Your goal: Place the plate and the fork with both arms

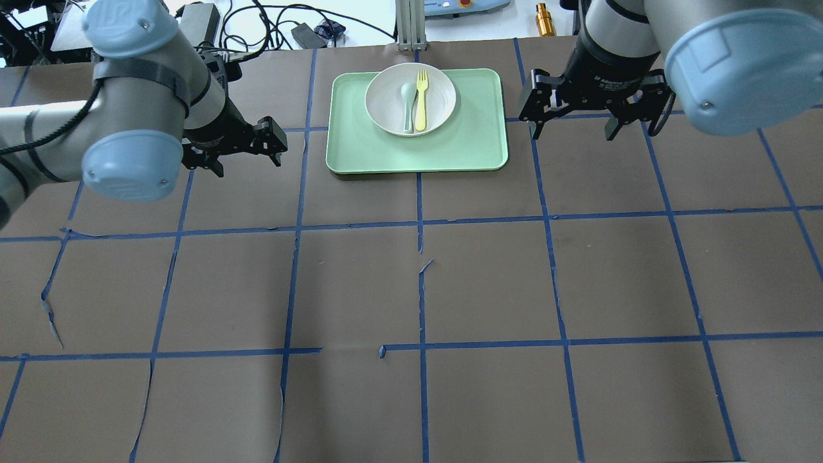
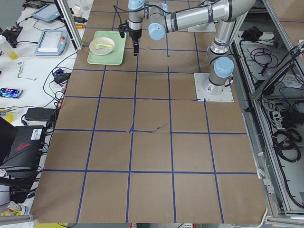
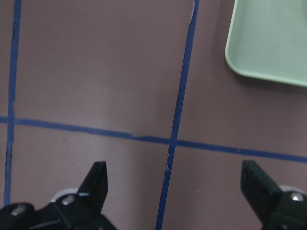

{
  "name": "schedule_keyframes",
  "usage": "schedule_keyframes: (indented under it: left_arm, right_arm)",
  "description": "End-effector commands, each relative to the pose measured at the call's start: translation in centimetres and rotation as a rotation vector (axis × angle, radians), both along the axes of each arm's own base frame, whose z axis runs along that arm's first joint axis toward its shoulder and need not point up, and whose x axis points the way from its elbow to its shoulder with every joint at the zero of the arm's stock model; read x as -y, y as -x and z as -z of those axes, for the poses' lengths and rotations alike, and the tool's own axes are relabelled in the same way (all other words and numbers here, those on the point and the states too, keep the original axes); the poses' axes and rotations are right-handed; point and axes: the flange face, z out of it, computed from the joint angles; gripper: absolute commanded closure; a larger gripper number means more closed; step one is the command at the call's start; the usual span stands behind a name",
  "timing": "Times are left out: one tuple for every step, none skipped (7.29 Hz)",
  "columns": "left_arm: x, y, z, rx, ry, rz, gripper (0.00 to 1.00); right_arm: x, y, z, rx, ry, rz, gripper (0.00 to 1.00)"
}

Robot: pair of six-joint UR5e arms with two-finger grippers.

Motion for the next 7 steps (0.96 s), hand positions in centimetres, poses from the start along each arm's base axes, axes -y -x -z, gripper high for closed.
schedule_keyframes:
  left_arm:
    - [-1.1,0.9,-3.9,-0.042,0.006,0.055,0.0]
    - [-1.6,1.0,-4.7,-0.037,0.022,0.079,0.0]
    - [-1.9,0.9,-4.7,-0.029,0.022,0.078,0.0]
    - [-2.1,0.9,-5.0,-0.027,0.026,0.079,0.0]
    - [-2.2,1.0,-5.0,-0.029,0.028,0.078,0.0]
    - [-2.2,1.0,-5.0,-0.03,0.027,0.066,0.0]
    - [-2.2,0.9,-5.0,-0.027,0.027,0.064,0.0]
  right_arm:
    - [0.0,0.0,0.1,-0.001,-0.001,0.0,0.0]
    - [0.0,0.1,0.1,-0.006,-0.001,-0.001,0.0]
    - [0.1,0.7,0.2,-0.076,0.006,0.009,0.0]
    - [0.0,0.7,0.4,-0.081,0.008,0.01,0.0]
    - [0.3,0.6,0.5,-0.077,0.016,0.005,0.0]
    - [1.5,0.3,1.0,-0.078,0.025,-0.019,0.0]
    - [3.8,-1.3,2.8,-0.079,0.015,-0.065,0.0]
